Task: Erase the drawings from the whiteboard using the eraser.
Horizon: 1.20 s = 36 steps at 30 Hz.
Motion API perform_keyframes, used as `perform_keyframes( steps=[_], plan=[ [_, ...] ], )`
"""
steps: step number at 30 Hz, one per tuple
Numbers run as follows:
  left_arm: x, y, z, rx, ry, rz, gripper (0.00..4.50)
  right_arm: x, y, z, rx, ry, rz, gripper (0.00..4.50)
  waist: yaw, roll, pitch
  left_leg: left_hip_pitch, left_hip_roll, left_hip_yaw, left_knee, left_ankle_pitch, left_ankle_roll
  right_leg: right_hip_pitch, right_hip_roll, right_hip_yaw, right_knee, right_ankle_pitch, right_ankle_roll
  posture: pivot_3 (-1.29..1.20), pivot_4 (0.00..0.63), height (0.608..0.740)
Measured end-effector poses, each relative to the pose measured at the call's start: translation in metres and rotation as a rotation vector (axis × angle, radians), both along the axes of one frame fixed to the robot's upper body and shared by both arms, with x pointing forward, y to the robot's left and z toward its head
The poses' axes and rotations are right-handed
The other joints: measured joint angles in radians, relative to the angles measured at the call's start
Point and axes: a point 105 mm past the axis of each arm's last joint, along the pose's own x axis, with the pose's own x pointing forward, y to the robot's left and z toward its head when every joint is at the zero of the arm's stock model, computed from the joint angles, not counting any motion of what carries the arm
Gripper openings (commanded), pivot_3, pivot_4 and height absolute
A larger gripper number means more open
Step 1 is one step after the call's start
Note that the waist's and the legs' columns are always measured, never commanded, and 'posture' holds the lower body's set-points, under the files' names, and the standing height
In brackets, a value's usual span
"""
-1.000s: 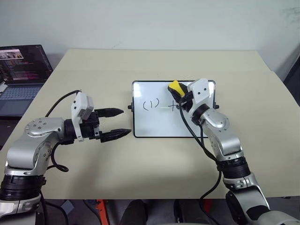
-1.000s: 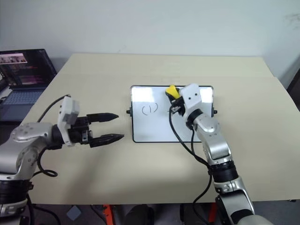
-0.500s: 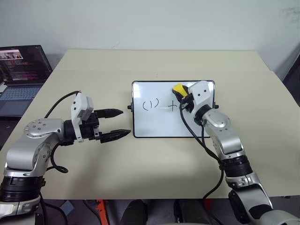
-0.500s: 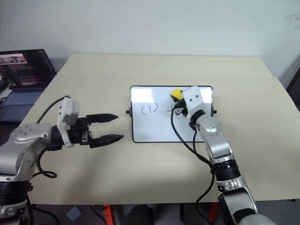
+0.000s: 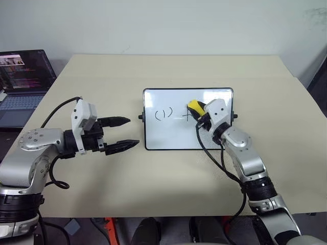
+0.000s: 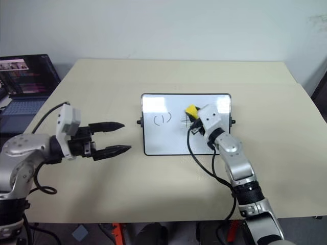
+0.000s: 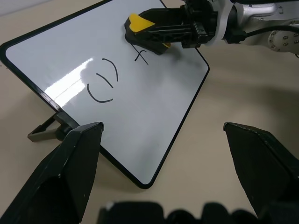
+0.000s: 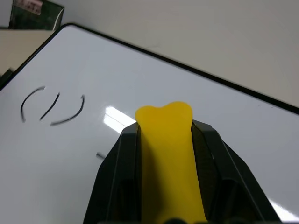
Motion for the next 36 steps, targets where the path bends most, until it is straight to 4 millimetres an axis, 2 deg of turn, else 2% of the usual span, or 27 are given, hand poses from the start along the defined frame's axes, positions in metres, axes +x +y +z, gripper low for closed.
perform_keyframes(
  steps=[3, 10, 18, 24, 32, 36],
  plan=[
    [-0.001, 0.001, -0.001, -0.001, 0.007, 0.009, 4.5, -0.001, 0.0, -0.009, -0.024, -0.003, 0.028, 1.18, -0.001, 0.0, 0.0, 0.001, 0.0, 0.0, 0.0, 0.0, 0.0, 0.001, 0.0, 0.0, 0.001, 0.0, 0.0, 0.0, 0.15, 0.74],
    [-0.004, 0.006, -0.001, 0.0, 0.007, 0.03, 4.5, -0.002, -0.001, -0.016, -0.041, -0.01, 0.056, 1.18, 0.0, -0.002, -0.001, 0.003, 0.0, 0.0, 0.001, 0.0, 0.0, 0.002, 0.0, 0.0, 0.001, 0.0, 0.0, 0.0, 0.15, 0.74],
    [-0.006, 0.005, -0.002, 0.0, 0.009, 0.03, 4.5, -0.018, 0.002, -0.038, -0.116, 0.005, 0.138, 1.18, 0.0, -0.002, -0.002, 0.004, 0.0, 0.0, 0.001, 0.0, 0.0, 0.004, 0.0, 0.0, 0.001, 0.0, 0.0, 0.0, 0.15, 0.74],
    [-0.005, 0.005, -0.001, 0.0, 0.005, 0.027, 4.5, -0.022, 0.001, -0.042, -0.146, 0.011, 0.158, 1.18, 0.001, -0.003, -0.002, 0.005, 0.0, 0.0, 0.001, 0.0, 0.0, 0.004, 0.0, 0.0, 0.001, 0.001, 0.0, 0.0, 0.15, 0.74],
    [-0.004, 0.004, 0.003, 0.0, -0.007, 0.022, 4.5, -0.024, 0.0, -0.03, -0.116, 0.025, 0.151, 1.18, 0.002, -0.002, -0.002, 0.001, 0.0, 0.0, 0.001, 0.0, 0.0, 0.001, 0.0, 0.0, 0.001, 0.001, 0.0, 0.0, 0.15, 0.74],
    [-0.004, 0.004, 0.002, -0.001, -0.006, 0.022, 4.5, -0.026, -0.003, -0.005, -0.054, -0.028, 0.134, 1.18, 0.002, -0.001, -0.001, -0.001, 0.0, -0.001, 0.0, 0.0, 0.0, -0.001, 0.0, 0.0, -0.001, 0.0, 0.0, 0.0, 0.15, 0.74]
  ],
)
